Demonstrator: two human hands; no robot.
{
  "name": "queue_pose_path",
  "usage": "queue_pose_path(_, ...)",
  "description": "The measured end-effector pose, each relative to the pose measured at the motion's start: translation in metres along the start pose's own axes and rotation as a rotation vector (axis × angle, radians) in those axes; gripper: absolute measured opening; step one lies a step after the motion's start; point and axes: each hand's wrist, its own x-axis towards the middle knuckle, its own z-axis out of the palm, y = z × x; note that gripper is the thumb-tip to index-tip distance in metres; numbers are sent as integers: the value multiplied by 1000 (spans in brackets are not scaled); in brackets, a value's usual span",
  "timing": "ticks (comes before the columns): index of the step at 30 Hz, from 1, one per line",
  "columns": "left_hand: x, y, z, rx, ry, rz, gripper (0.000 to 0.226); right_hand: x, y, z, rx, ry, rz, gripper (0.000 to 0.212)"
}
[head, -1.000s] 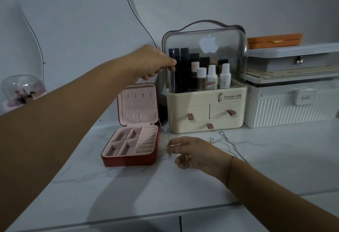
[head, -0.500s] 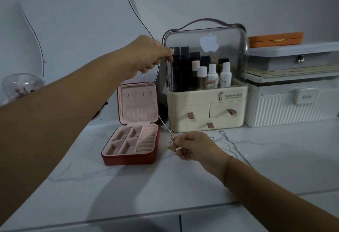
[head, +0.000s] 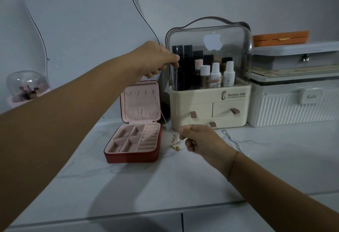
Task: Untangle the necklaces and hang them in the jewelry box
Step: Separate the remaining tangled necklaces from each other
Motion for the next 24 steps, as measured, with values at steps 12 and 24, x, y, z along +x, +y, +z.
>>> queue_pose_path(12, 0, -2, 8, -88, 13, -30, 17, -2, -10, -4, -236, -13, -51, 12)
queue_pose_path(24, 4, -1, 17, -50, -126, 88, 16, -6, -23, 2, -369, 30, -188, 62)
